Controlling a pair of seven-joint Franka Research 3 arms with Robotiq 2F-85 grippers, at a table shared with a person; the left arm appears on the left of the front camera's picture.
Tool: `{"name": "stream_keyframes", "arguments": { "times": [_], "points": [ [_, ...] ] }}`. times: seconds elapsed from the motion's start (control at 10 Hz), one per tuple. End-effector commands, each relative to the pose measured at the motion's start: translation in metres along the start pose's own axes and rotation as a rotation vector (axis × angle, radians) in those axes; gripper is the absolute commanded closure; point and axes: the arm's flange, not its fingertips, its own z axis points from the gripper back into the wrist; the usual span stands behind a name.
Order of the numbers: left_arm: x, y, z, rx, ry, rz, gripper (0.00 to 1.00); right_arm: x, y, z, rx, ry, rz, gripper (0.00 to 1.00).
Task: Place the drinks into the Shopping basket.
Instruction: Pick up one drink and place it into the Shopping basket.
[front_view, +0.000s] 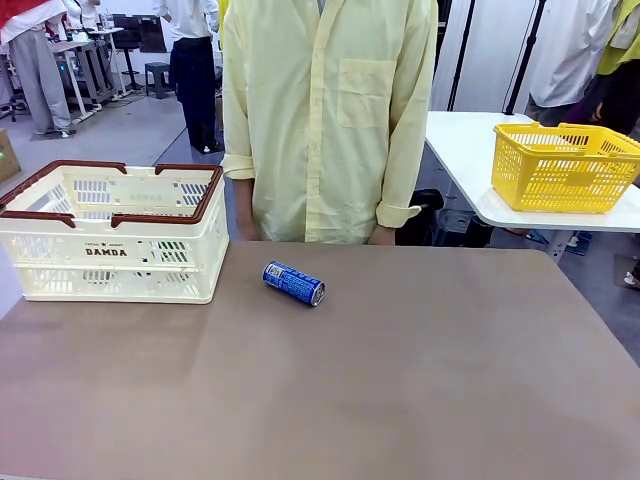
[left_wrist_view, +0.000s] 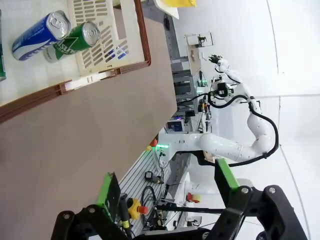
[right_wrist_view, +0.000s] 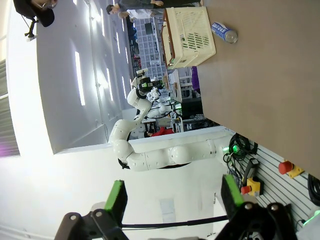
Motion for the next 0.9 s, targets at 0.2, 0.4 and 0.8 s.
{"name": "stream_keyframes", "arguments": {
  "times": [0.2, 0.4, 0.8],
  "points": [
    [-0.002, 0.003, -0.005, 0.006, -0.002, 0.014, 0.00, -0.003, 0.003, -0.001, -0.002, 0.004, -0.008, 0.00],
    [-0.001, -0.045, -0.026, 0.025, -0.032, -0.018, 0.00, -0.003, 0.003, -0.001, -0.002, 0.004, -0.008, 0.00],
    [-0.033, -0.226, -0.224, 0.391, 0.236, -0.265, 0.00, -0.003, 0.003, -0.001, -0.002, 0.004, -0.008, 0.00]
  ]
}}
